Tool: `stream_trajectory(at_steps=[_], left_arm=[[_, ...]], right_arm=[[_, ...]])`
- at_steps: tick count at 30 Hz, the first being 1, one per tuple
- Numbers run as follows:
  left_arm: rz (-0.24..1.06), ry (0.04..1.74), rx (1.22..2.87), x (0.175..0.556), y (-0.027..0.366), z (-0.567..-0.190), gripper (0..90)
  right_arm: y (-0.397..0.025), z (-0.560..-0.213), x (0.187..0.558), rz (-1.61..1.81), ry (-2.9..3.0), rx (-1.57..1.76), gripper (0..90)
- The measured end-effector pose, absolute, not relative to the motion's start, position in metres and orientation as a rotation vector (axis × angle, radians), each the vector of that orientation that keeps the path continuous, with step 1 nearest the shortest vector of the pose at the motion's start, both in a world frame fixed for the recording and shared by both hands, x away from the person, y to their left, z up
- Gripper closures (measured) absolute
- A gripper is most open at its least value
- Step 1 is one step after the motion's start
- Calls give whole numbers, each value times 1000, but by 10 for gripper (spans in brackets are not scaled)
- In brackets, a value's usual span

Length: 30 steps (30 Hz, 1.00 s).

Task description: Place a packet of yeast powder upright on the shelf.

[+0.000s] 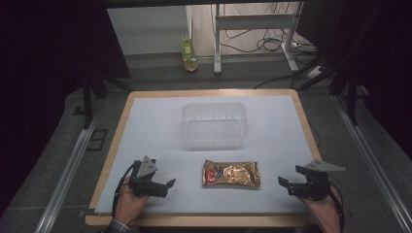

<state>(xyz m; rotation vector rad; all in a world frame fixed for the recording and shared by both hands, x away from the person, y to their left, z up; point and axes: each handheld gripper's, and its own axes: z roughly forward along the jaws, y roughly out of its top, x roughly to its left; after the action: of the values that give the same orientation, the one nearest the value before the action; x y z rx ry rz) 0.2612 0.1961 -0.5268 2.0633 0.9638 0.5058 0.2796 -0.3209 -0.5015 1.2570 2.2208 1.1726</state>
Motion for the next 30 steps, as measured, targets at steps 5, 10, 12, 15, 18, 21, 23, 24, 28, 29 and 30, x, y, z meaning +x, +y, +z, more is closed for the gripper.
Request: stream_trajectory(at_steps=[5, 10, 12, 15, 18, 21, 23, 24, 28, 29, 30], left_arm=[[488, 951, 2056, 260, 193, -526, 0], [492, 947, 2059, 260, 191, -525, 5], [485, 954, 2059, 260, 191, -525, 10], [494, 961, 2065, 259, 190, -524, 11], [498, 962, 2064, 259, 190, -523, 10], [498, 967, 2067, 258, 188, -521, 30], [500, 969, 2065, 258, 188, -520, 50], [507, 969, 2065, 258, 188, -519, 50], [512, 955, 2066, 256, 186, -517, 131], [502, 945, 2061, 255, 186, -515, 156], [501, 943, 2059, 255, 185, -514, 172]], right_arm=[[-322, -502, 280, 1183, 2224, 1258, 130], [-321, -502, 280, 1187, 2223, 1250, 125], [-321, -502, 280, 1184, 2227, 1247, 123], [-321, -502, 280, 1178, 2228, 1239, 123], [-320, -501, 279, 1179, 2227, 1236, 123], [-320, -501, 279, 1178, 2228, 1226, 123], [-320, -500, 279, 1177, 2228, 1223, 123], [-319, -500, 279, 1177, 2227, 1222, 123], [-318, -500, 279, 1172, 2232, 1214, 123], [-318, -500, 278, 1170, 2234, 1213, 123], [-318, -500, 278, 1168, 2236, 1207, 123]])
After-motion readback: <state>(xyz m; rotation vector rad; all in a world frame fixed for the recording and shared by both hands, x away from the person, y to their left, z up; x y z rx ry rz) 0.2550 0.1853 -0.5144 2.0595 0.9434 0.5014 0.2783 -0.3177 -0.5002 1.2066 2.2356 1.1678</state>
